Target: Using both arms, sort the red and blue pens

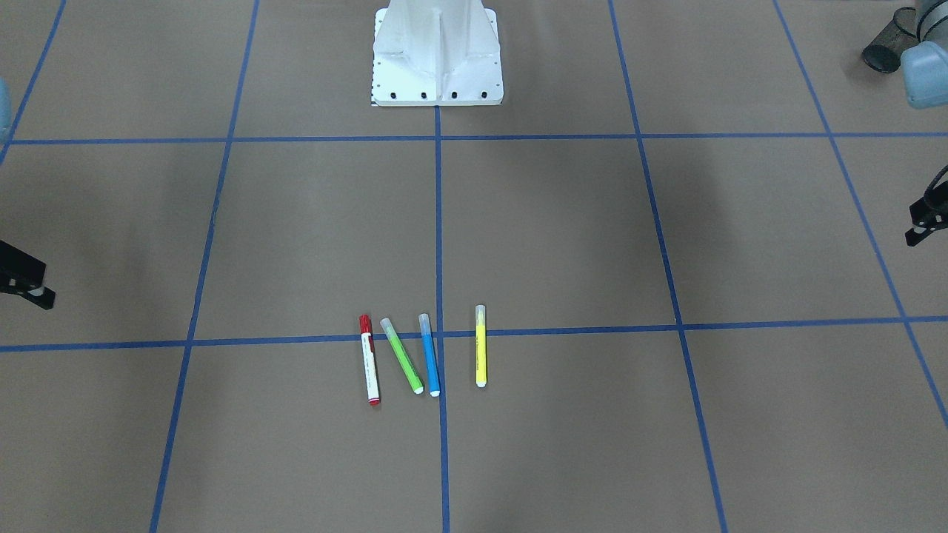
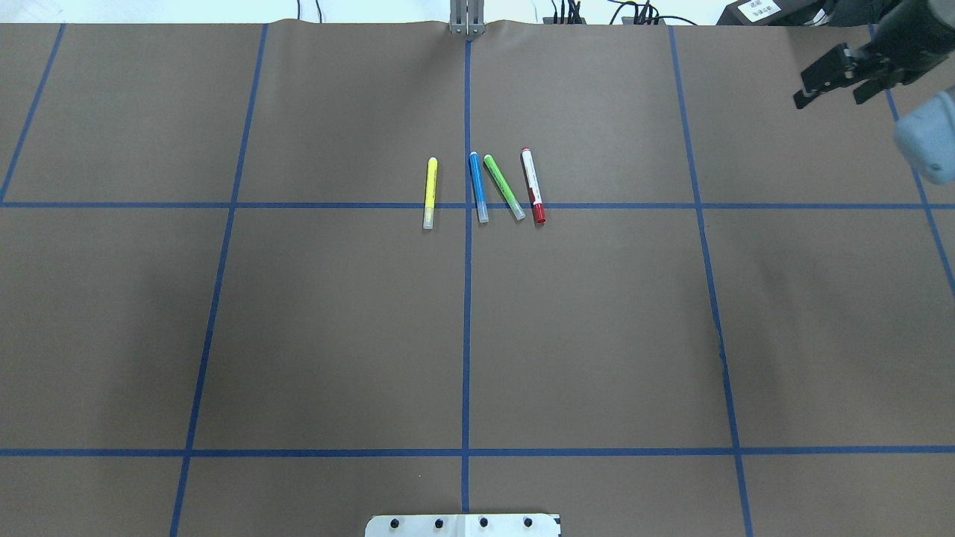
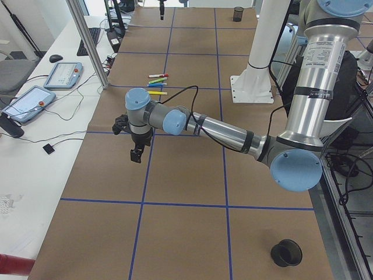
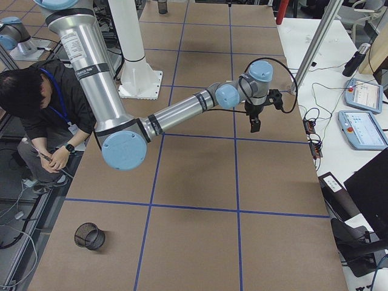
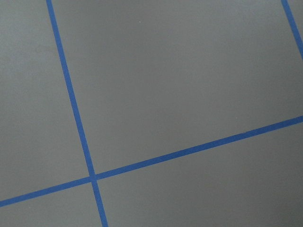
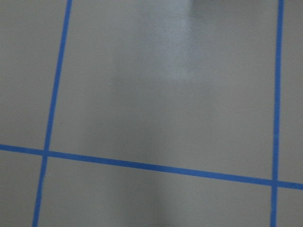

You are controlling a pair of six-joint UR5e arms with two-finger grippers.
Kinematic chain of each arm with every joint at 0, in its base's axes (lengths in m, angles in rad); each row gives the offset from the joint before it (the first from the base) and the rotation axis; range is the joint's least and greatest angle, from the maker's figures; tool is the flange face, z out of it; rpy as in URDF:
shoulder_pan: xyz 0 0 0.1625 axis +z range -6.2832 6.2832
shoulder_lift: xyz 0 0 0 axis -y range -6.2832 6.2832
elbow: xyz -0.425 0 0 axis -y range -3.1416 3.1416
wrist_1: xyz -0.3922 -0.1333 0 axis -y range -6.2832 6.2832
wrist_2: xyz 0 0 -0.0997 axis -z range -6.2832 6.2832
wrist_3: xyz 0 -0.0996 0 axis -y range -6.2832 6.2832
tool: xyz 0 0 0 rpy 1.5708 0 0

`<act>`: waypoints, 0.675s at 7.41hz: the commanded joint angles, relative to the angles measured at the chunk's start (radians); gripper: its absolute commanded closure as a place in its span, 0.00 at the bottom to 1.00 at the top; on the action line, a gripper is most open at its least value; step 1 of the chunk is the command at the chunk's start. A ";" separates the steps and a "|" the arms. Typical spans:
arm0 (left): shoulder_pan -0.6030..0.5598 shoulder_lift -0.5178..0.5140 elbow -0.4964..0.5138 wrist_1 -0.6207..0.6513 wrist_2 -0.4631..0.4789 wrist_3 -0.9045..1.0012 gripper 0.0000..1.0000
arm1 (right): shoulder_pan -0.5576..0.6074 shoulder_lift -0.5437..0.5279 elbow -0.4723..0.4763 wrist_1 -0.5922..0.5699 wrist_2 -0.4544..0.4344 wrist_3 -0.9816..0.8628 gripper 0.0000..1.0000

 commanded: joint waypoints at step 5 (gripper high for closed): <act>0.023 -0.011 0.044 -0.014 0.000 -0.014 0.00 | -0.366 0.398 -0.222 0.006 -0.280 0.344 0.01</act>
